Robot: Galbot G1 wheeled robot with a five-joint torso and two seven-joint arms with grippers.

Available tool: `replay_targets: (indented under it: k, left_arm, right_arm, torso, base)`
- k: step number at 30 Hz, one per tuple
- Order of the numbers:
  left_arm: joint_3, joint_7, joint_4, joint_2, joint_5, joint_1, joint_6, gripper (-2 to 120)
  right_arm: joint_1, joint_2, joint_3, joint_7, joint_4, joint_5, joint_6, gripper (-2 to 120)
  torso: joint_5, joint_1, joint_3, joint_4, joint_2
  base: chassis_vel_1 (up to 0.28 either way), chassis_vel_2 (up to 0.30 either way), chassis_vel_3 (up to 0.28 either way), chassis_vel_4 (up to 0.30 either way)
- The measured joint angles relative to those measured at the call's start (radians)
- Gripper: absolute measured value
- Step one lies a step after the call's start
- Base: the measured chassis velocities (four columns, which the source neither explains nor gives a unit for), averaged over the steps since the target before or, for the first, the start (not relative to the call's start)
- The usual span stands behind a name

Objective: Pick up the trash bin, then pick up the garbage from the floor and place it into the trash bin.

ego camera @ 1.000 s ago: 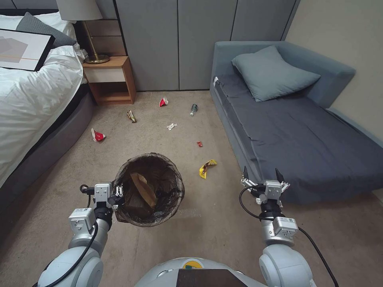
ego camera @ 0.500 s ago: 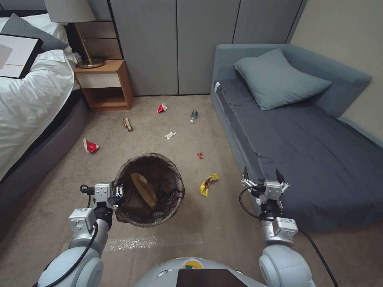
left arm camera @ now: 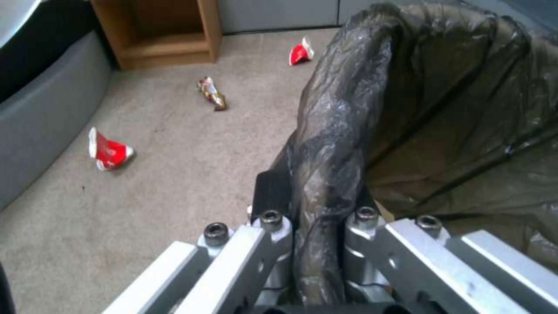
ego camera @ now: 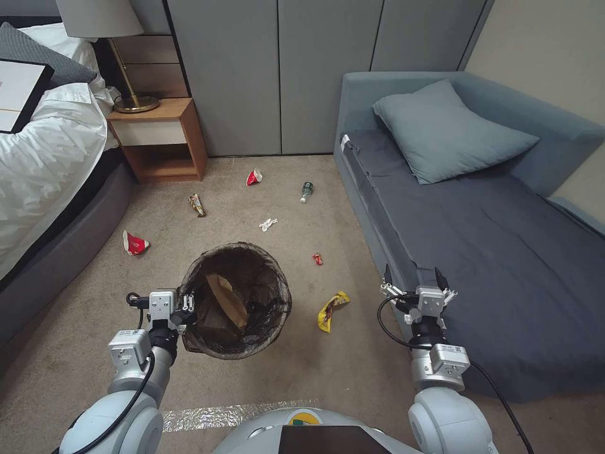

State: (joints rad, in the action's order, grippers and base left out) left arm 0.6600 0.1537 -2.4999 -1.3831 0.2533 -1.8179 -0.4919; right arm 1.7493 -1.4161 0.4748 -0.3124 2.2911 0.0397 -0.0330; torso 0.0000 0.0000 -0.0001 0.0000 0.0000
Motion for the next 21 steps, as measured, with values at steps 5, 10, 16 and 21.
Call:
replay_targets:
  k: [5, 10, 16, 21]
  left_arm:
    - [0.001, 0.001, 0.000, 0.000, 0.001, -0.001, 0.000, 5]
    - [0.006, 0.003, 0.000, 0.000, 0.004, -0.004, 0.000, 5]
    - [0.011, 0.005, 0.000, 0.003, 0.009, -0.009, -0.002, 5]
    - [0.013, 0.009, 0.000, 0.013, 0.016, -0.015, -0.004, 5]
  right_arm:
    - [-0.001, 0.001, 0.000, 0.000, -0.001, -0.001, -0.004, 100]
    - [-0.022, 0.010, -0.005, 0.006, -0.004, -0.022, -0.048, 100]
    - [-0.084, 0.031, -0.012, 0.045, -0.034, -0.095, -0.147, 100]
    - [-0.165, 0.057, -0.029, 0.056, -0.112, -0.158, -0.198, 100]
  torso:
    - [-0.0001, 0.000, 0.000, -0.0001, 0.000]
    - [0.0000, 0.000, 0.000, -0.0001, 0.000]
    - [-0.0001, 0.000, 0.000, 0.0001, 0.000]
    - [0.0000, 0.000, 0.000, 0.0002, 0.000]
  base:
    - [0.000, 0.000, 0.000, 0.000]
    - [0.000, 0.000, 0.000, 0.000]
    - [0.000, 0.000, 0.000, 0.000]
    - [0.000, 0.000, 0.000, 0.000]
